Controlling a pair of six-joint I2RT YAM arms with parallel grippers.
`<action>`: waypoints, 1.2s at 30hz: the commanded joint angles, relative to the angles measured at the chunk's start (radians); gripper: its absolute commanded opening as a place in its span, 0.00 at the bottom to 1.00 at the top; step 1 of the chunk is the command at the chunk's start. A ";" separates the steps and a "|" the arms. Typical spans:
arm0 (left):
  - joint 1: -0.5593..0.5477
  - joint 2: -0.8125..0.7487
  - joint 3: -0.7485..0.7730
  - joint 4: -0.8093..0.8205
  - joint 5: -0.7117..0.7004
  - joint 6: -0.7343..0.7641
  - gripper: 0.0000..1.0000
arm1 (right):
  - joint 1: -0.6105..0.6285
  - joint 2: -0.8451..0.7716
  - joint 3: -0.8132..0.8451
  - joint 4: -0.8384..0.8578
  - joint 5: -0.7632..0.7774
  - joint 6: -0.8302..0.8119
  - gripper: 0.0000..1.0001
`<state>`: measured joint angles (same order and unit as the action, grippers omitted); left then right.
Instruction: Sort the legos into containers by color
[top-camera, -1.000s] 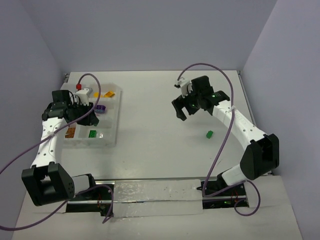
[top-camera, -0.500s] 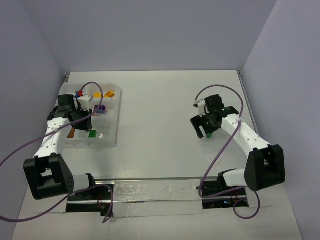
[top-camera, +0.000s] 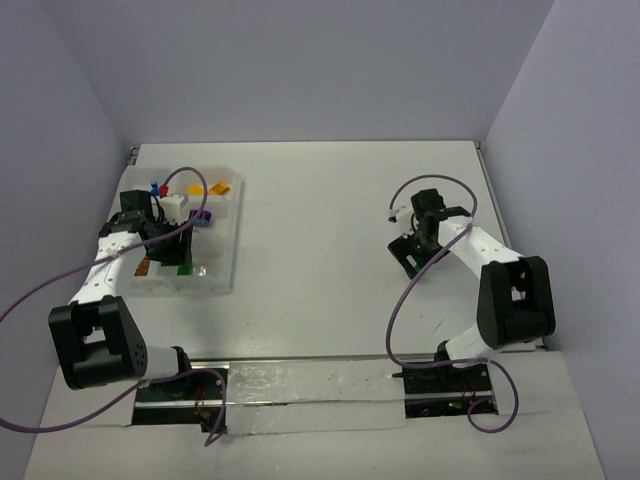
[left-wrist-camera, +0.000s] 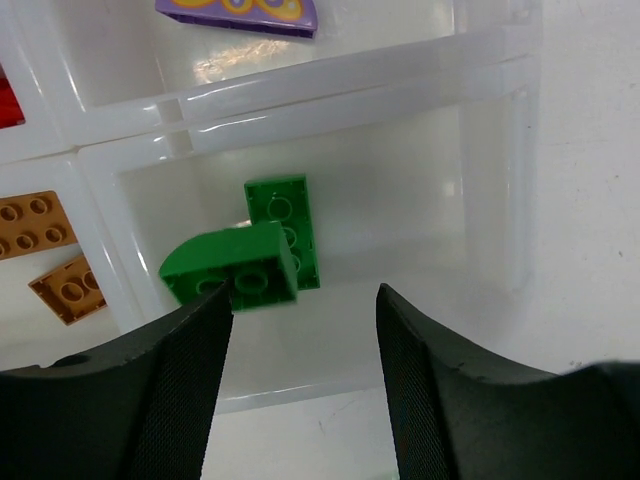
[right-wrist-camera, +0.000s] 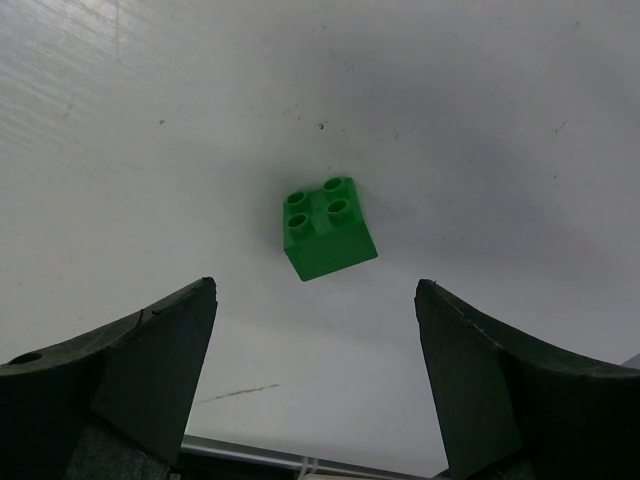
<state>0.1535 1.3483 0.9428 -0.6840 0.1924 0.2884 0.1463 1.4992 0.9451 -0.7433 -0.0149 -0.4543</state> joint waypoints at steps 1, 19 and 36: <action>0.004 -0.002 0.039 -0.006 0.068 -0.019 0.69 | -0.007 0.027 0.044 0.027 0.012 -0.097 0.87; -0.004 -0.016 0.139 -0.049 0.254 -0.057 0.73 | -0.010 0.095 0.053 0.017 -0.012 -0.241 0.83; -0.009 0.009 0.270 -0.089 0.571 -0.126 0.74 | -0.017 0.129 0.174 -0.071 -0.228 -0.299 0.12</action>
<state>0.1493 1.3406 1.1142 -0.7606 0.5736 0.2201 0.1386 1.6532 0.9954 -0.7552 -0.0923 -0.7468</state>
